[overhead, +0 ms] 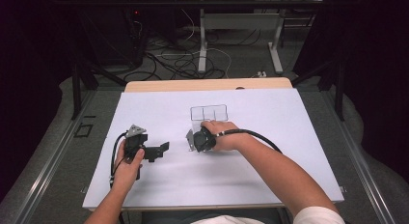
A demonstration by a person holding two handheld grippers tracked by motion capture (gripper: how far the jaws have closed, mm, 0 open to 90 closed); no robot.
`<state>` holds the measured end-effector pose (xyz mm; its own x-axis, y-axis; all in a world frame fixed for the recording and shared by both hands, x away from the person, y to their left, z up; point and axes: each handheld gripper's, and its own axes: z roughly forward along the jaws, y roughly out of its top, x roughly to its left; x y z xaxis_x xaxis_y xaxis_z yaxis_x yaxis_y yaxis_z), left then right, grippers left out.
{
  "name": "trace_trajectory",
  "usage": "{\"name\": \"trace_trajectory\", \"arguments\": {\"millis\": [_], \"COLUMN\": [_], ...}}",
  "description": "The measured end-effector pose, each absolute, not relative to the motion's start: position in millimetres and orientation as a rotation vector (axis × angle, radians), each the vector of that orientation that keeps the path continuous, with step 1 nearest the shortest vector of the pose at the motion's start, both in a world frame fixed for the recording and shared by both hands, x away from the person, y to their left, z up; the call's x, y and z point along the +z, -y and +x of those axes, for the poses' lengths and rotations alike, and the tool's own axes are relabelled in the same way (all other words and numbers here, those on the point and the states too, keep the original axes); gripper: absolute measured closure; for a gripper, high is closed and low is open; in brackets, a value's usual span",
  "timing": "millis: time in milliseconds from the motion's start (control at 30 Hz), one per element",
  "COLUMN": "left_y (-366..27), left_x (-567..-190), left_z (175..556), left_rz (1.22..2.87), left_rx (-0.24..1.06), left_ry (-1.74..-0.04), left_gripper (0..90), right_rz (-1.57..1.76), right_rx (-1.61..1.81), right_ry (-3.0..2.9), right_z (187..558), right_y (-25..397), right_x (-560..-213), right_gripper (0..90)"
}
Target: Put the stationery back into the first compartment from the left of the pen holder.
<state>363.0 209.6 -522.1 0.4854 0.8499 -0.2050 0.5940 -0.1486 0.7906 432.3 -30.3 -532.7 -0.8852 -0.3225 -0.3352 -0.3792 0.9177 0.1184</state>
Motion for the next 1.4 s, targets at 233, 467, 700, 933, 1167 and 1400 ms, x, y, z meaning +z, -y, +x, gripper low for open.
{"name": "trace_trajectory", "arguments": {"millis": [233, 467, 700, 933, 1167, 1400], "left_y": [-209.5, -209.4, -209.5, -209.2, -210.0, -210.0], "left_x": [-522.3, -522.4, -522.4, -522.8, -522.8, -522.5], "left_z": [363.2, 363.3, 363.2, 363.6, 363.5, 363.4], "left_rz": [1.850, 1.850, 1.850, 1.852, 1.851, 1.850], "left_rx": [0.365, 0.365, 0.365, 0.363, 0.363, 0.365], "left_ry": [-1.209, -1.211, -1.211, -1.210, -1.215, -1.215], "left_gripper": [0.9, 1.0, 0.9, 0.9, 0.9, 0.9], "right_rz": [-0.524, -0.524, -0.495, -0.449, -0.369, -0.172], "right_rx": [0.282, 0.277, 0.333, 0.353, 0.408, 0.548], "right_ry": [-2.741, -2.737, -2.740, -2.744, -2.733, -2.743], "right_z": [431.4, 429.3, 422.0, 419.3, 418.1, 419.3], "right_y": [30.6, 30.0, 28.2, 31.9, 36.4, 38.0], "right_x": [-534.3, -534.1, -527.5, -518.4, -508.4, -490.3], "right_gripper": [79.5, 79.6, 79.6, 79.6, 79.6, 79.6]}}
